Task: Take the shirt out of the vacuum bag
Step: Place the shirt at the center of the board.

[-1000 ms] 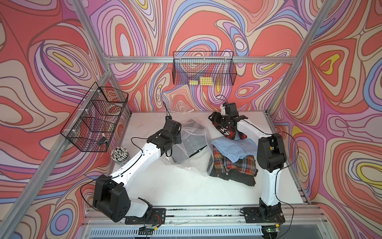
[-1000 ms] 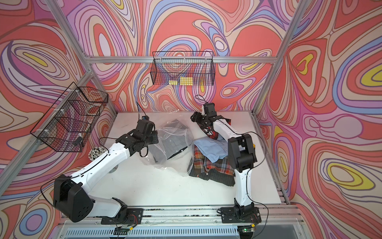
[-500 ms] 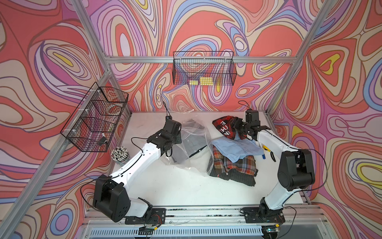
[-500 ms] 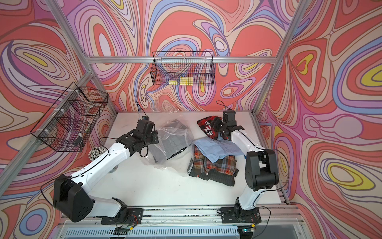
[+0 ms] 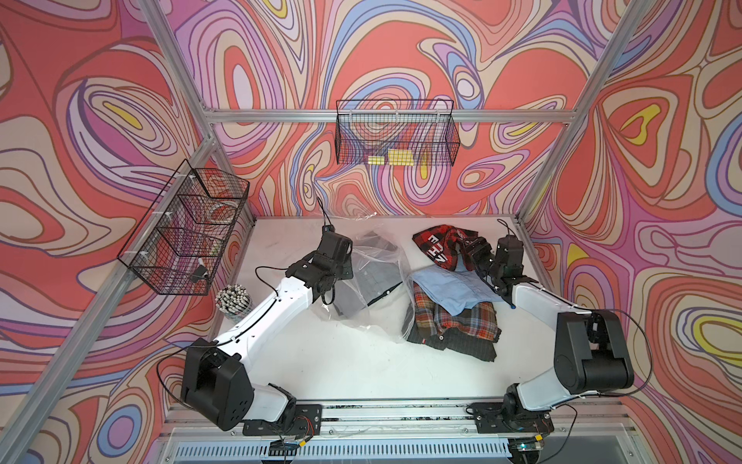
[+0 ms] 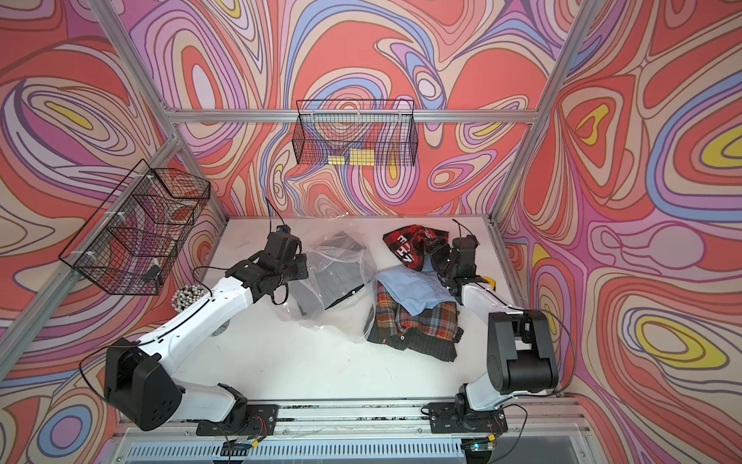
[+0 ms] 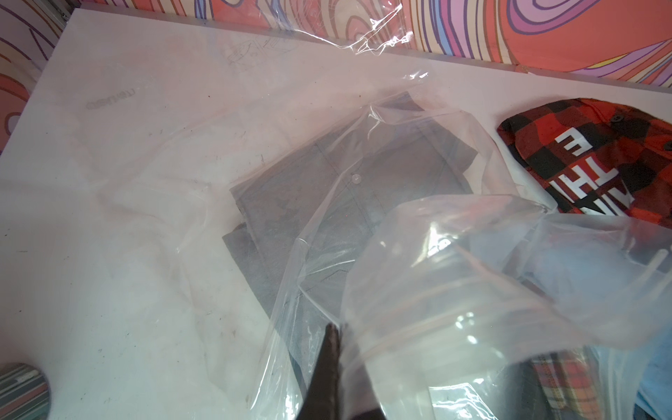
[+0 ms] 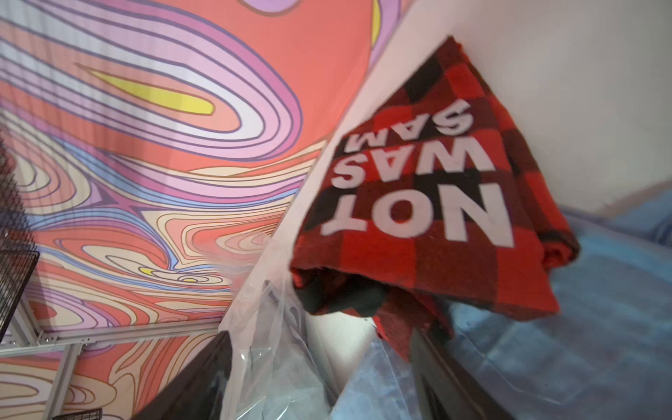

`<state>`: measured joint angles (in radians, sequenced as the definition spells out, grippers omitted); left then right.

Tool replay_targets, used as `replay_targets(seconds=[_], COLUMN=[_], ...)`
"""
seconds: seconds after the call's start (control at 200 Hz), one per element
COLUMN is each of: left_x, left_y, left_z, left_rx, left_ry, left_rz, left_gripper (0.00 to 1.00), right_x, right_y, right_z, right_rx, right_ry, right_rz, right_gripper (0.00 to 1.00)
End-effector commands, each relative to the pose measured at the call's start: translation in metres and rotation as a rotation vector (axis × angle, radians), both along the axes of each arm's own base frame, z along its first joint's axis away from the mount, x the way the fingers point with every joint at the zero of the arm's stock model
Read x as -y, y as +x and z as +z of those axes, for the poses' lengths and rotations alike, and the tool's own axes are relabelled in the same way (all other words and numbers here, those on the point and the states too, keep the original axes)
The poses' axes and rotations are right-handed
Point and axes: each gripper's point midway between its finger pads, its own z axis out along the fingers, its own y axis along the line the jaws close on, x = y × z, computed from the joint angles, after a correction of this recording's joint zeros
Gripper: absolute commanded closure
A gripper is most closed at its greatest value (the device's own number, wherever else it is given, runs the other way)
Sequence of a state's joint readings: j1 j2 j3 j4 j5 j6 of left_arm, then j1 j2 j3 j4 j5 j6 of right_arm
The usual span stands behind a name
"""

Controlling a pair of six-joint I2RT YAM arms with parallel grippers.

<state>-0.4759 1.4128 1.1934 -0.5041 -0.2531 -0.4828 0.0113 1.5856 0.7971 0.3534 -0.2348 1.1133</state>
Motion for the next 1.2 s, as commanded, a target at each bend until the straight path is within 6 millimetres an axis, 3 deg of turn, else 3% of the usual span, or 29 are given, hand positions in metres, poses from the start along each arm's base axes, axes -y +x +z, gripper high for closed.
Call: replay_targets(seconds=[0.0,0.27,0.591,0.666,0.681,0.771,0.916,1.057,1.087,1.197], left_x=[-0.001,-0.002,-0.002,0.0,0.0,0.0,-0.002,-0.001,0.0,0.001], left_y=[0.002,0.002,0.001,0.002,0.002,0.003,0.002,0.003,0.003,0.003], left_z=[0.0,0.0,-0.002,-0.003,-0.004,-0.003,-0.002,-0.002,-0.002,-0.003], left_rx=[-0.022,-0.019,-0.024,-0.029,-0.031,-0.03,-0.025,-0.025,-0.027,-0.028], left_ry=[0.014,0.018,0.024,0.019,0.019,0.02,0.026,0.02,0.018,0.014], left_rz=[-0.005,-0.005,-0.011,-0.012,-0.012,-0.013,-0.008,-0.01,-0.01,-0.011], left_gripper=[1.0,1.0,1.0,1.0,1.0,1.0,1.0,1.0,1.0,1.0], right_x=[-0.008,0.013,0.031,0.03,0.029,0.03,0.028,0.024,0.023,0.022], right_y=[0.019,0.025,0.023,0.028,0.03,0.037,0.038,0.026,0.022,0.006], right_z=[0.025,0.027,-0.018,-0.016,-0.027,-0.032,-0.03,-0.015,0.001,0.011], right_rx=[0.15,0.182,0.083,0.087,0.063,0.045,0.053,0.101,0.133,0.133], right_ry=[0.301,0.303,0.317,0.318,0.314,0.302,0.322,0.382,0.387,0.386], right_rz=[-0.045,-0.157,-0.267,-0.253,-0.256,-0.249,-0.232,-0.216,-0.209,-0.221], right_gripper=[0.21,0.21,0.23,0.24,0.25,0.27,0.27,0.25,0.25,0.24])
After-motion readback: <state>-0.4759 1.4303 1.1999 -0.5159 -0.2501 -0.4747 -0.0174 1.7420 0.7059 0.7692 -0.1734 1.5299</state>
